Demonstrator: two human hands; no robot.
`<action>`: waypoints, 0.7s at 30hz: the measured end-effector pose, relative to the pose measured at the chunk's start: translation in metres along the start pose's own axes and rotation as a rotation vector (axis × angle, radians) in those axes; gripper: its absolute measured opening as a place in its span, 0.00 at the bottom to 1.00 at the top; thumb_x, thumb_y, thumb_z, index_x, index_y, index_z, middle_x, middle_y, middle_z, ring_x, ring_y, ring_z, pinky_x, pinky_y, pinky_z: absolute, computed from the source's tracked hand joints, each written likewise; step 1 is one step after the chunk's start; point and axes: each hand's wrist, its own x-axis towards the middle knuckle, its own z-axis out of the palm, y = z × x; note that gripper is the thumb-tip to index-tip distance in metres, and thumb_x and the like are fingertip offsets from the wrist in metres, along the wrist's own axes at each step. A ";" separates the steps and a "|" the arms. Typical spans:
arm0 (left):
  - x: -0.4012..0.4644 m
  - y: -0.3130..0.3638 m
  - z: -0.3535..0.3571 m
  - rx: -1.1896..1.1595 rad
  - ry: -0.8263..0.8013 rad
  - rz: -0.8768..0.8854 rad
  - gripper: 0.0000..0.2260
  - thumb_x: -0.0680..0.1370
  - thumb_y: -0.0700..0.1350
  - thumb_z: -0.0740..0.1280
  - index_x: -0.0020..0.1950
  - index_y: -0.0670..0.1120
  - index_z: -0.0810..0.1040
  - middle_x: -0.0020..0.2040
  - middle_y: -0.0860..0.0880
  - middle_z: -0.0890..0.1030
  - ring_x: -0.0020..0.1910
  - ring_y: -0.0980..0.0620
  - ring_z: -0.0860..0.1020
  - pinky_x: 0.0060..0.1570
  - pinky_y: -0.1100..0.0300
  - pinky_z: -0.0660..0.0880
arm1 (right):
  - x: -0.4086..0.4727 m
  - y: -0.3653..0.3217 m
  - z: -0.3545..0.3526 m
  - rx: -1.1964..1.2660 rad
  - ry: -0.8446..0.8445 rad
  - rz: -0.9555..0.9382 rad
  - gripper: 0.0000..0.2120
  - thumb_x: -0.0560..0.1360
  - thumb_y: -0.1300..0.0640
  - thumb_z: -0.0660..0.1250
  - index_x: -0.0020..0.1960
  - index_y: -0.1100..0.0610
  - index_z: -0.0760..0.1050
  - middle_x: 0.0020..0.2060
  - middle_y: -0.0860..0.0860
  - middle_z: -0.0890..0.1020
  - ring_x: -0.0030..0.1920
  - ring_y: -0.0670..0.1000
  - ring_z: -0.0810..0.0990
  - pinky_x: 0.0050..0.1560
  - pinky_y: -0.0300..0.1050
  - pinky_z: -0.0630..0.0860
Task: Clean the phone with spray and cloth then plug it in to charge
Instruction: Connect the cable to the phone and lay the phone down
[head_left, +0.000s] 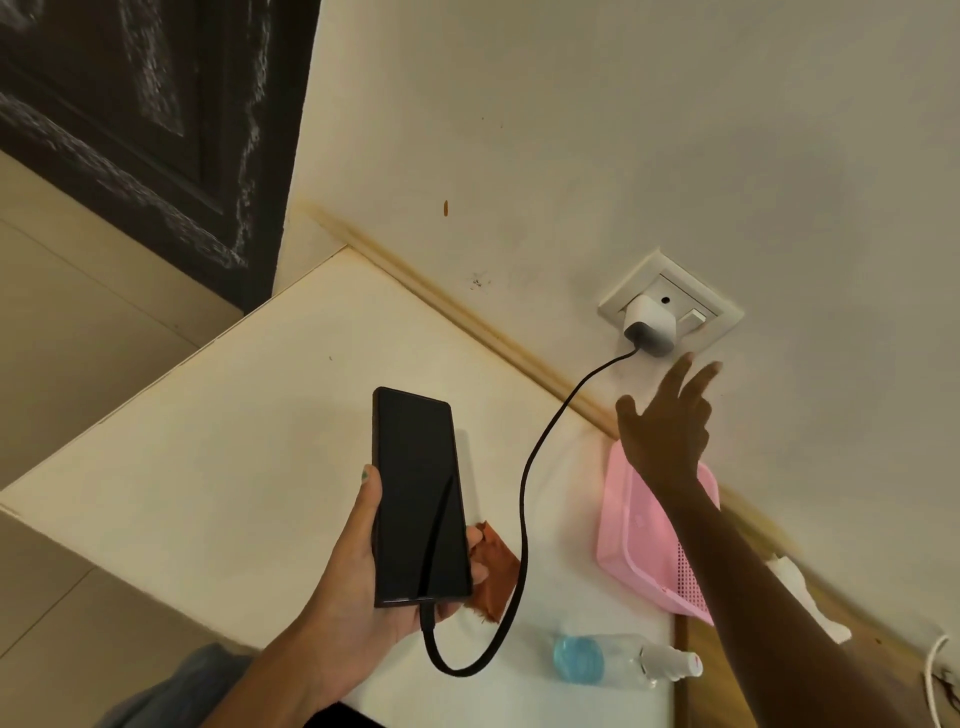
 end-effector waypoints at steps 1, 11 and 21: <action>0.000 0.000 0.000 0.006 -0.001 0.003 0.40 0.70 0.69 0.56 0.66 0.37 0.72 0.51 0.36 0.78 0.48 0.38 0.77 0.52 0.46 0.73 | -0.005 -0.003 -0.003 0.097 -0.004 0.061 0.36 0.75 0.53 0.63 0.76 0.59 0.47 0.75 0.59 0.45 0.70 0.64 0.59 0.65 0.59 0.63; 0.002 -0.003 -0.005 0.039 -0.034 0.011 0.38 0.72 0.71 0.53 0.64 0.40 0.74 0.51 0.37 0.78 0.49 0.39 0.76 0.58 0.44 0.70 | -0.085 -0.051 -0.048 1.006 -0.142 0.447 0.22 0.76 0.54 0.64 0.69 0.55 0.65 0.67 0.53 0.69 0.65 0.54 0.69 0.66 0.53 0.66; 0.004 -0.005 -0.008 0.061 -0.007 0.008 0.36 0.73 0.70 0.53 0.65 0.43 0.74 0.51 0.39 0.80 0.49 0.40 0.79 0.57 0.43 0.72 | -0.135 -0.083 -0.060 1.594 -0.730 0.775 0.09 0.77 0.52 0.61 0.51 0.56 0.73 0.59 0.57 0.77 0.62 0.60 0.74 0.62 0.52 0.69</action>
